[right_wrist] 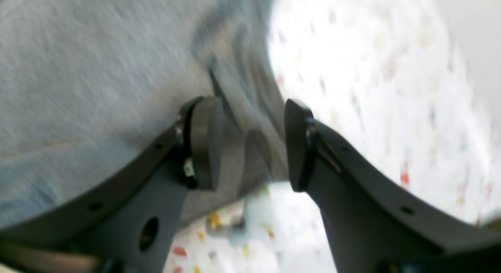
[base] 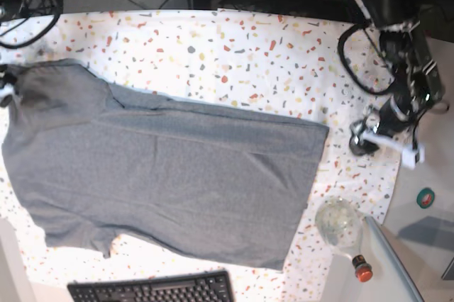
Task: Layout the t-shirt on the table in an organized manner, then fold the t-shirt properly
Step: 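Release the shirt with the left gripper and raise it away, then adjust the shirt shoulder with the right gripper and release it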
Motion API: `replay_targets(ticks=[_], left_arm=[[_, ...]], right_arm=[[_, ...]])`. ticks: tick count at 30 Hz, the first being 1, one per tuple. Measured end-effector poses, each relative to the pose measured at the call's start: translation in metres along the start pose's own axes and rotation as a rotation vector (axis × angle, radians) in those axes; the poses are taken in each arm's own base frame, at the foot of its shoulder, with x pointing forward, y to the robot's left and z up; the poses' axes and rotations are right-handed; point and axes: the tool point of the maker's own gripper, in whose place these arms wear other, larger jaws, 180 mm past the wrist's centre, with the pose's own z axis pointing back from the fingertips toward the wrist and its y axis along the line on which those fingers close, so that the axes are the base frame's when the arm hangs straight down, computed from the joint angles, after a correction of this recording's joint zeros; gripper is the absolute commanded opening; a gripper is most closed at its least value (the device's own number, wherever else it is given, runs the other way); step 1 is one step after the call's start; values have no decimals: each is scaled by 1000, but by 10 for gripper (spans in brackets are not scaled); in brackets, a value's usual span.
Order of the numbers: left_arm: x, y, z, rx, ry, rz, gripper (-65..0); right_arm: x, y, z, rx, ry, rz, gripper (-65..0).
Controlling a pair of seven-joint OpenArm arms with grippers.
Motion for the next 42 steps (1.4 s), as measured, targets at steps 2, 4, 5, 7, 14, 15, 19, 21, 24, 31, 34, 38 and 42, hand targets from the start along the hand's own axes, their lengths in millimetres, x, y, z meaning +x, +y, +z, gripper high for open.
replay_targets(ticks=[2, 4, 5, 7, 14, 15, 19, 21, 24, 31, 34, 38, 42], left_arm=[[-25, 14, 18, -22, 27, -51, -186], [-52, 36, 35, -6, 70, -65, -186], [-64, 48, 44, 12, 92, -70, -186], [-83, 68, 59, 38, 127, -77, -188], [-103, 95, 75, 77, 153, -35, -188], [-102, 96, 76, 79, 151, -33, -188], [-102, 95, 76, 78, 148, -34, -188], [-102, 95, 76, 77, 150, -36, -188], [-103, 95, 76, 77, 152, -37, -188], [-103, 93, 76, 72, 152, -40, -188], [-103, 94, 76, 73, 152, -41, -188], [-103, 93, 75, 72, 152, -41, -188], [-103, 94, 76, 74, 152, -41, -188]], right_arm=[[-33, -4, 5, -16, 57, -40, -399], [-62, 3, 8, -7, 112, -62, -399], [-74, 9, 9, 6, 129, -80, -398], [-92, 22, 10, 27, 161, -107, -396], [-106, 42, 6, 69, 194, -115, -393], [-105, 46, 6, 81, 187, -129, -393], [-91, 59, 24, 194, 125, -230, -350], [-92, 53, 32, 200, 122, -246, -323], [-99, 54, 26, 198, 147, -266, -311], [-124, 58, 19, 209, 217, -312, -311], [-121, 65, 14, 226, 210, -329, -314], [-118, 68, 13, 237, 202, -328, -315], [-118, 70, 11, 238, 205, -330, -315]])
